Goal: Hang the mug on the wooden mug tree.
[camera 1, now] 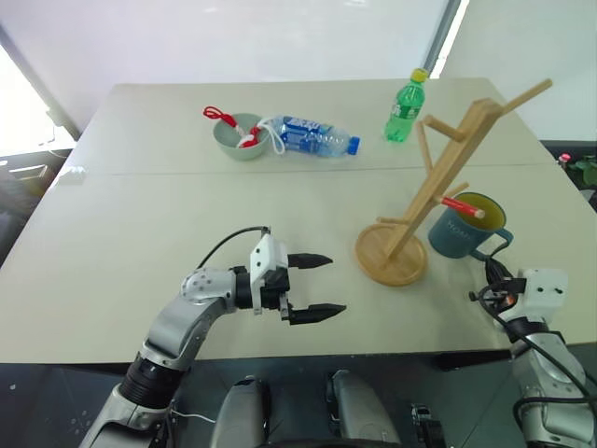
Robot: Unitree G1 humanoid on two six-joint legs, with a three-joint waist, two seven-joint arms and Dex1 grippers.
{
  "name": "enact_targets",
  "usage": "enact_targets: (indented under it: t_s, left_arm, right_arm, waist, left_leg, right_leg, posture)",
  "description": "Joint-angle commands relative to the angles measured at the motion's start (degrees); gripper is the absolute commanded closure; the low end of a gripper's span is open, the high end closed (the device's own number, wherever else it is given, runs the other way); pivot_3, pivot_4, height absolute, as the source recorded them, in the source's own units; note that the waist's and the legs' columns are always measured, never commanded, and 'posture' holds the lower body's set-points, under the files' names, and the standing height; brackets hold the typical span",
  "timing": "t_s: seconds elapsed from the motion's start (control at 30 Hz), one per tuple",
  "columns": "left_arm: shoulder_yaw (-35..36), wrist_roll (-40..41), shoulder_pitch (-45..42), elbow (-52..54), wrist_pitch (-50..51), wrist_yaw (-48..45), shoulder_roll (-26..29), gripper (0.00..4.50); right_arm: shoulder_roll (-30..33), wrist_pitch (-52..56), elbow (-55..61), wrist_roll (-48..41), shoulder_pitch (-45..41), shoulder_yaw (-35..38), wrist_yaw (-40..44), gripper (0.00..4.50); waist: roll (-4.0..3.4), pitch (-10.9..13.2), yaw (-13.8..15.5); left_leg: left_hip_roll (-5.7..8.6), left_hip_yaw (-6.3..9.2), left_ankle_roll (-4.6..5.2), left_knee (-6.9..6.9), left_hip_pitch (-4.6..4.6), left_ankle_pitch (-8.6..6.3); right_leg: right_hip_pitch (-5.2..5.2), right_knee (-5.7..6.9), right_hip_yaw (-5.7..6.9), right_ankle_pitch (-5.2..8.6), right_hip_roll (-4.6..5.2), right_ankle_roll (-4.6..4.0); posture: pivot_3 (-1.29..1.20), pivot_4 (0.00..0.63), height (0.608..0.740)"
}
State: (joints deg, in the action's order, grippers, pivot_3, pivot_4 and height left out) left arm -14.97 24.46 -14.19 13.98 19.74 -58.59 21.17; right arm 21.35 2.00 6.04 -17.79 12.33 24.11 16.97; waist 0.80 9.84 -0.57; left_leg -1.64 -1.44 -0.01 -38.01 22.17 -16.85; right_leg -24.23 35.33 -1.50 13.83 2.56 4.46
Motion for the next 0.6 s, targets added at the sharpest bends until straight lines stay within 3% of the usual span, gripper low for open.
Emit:
enact_targets:
  t_s: [0.03, 0.17, 0.6]
  left_arm:
    - [-0.4, 1.0, -0.4, 1.7, -0.4, -0.4, -0.3, 0.00]
    - [-0.5, 1.3, -0.5, 1.6, -0.2, -0.4, -0.6, 0.00]
    - [-0.2, 0.8, -0.4, 1.7, -0.7, 0.2, -1.2, 0.00]
  right_arm:
    - [-0.3, -0.7, 3.3, -1.6, 1.7, 1.9, 0.6, 3.64]
    - [-0.7, -1.3, 3.6, 0.1, 1.5, 1.4, -1.8, 1.64]
    - [-1.2, -2.2, -2.5, 1.4, -5.4, 1.4, -5.7, 1.64]
  waist:
    - [0.00, 0.0, 0.0]
    - [-0.02, 0.0, -0.2]
    - [-0.05, 0.0, -0.1]
  left_leg:
    - [0.00, 0.00, 0.00, 0.00, 0.00, 0.00]
    - [-0.01, -0.01, 0.00, -0.04, -0.02, 0.00]
    - [0.03, -0.02, -0.01, -0.06, -0.07, 0.01]
  right_leg:
    - [0.00, 0.00, 0.00, 0.00, 0.00, 0.00]
    - [0.00, 0.02, -0.03, 0.00, 0.00, 0.00]
    - [0.00, 0.13, -0.05, -0.01, -0.02, 0.00]
  posture:
    - [0.00, 0.150, 0.740]
    - [0.00, 0.150, 0.740]
    - [0.00, 0.150, 0.740]
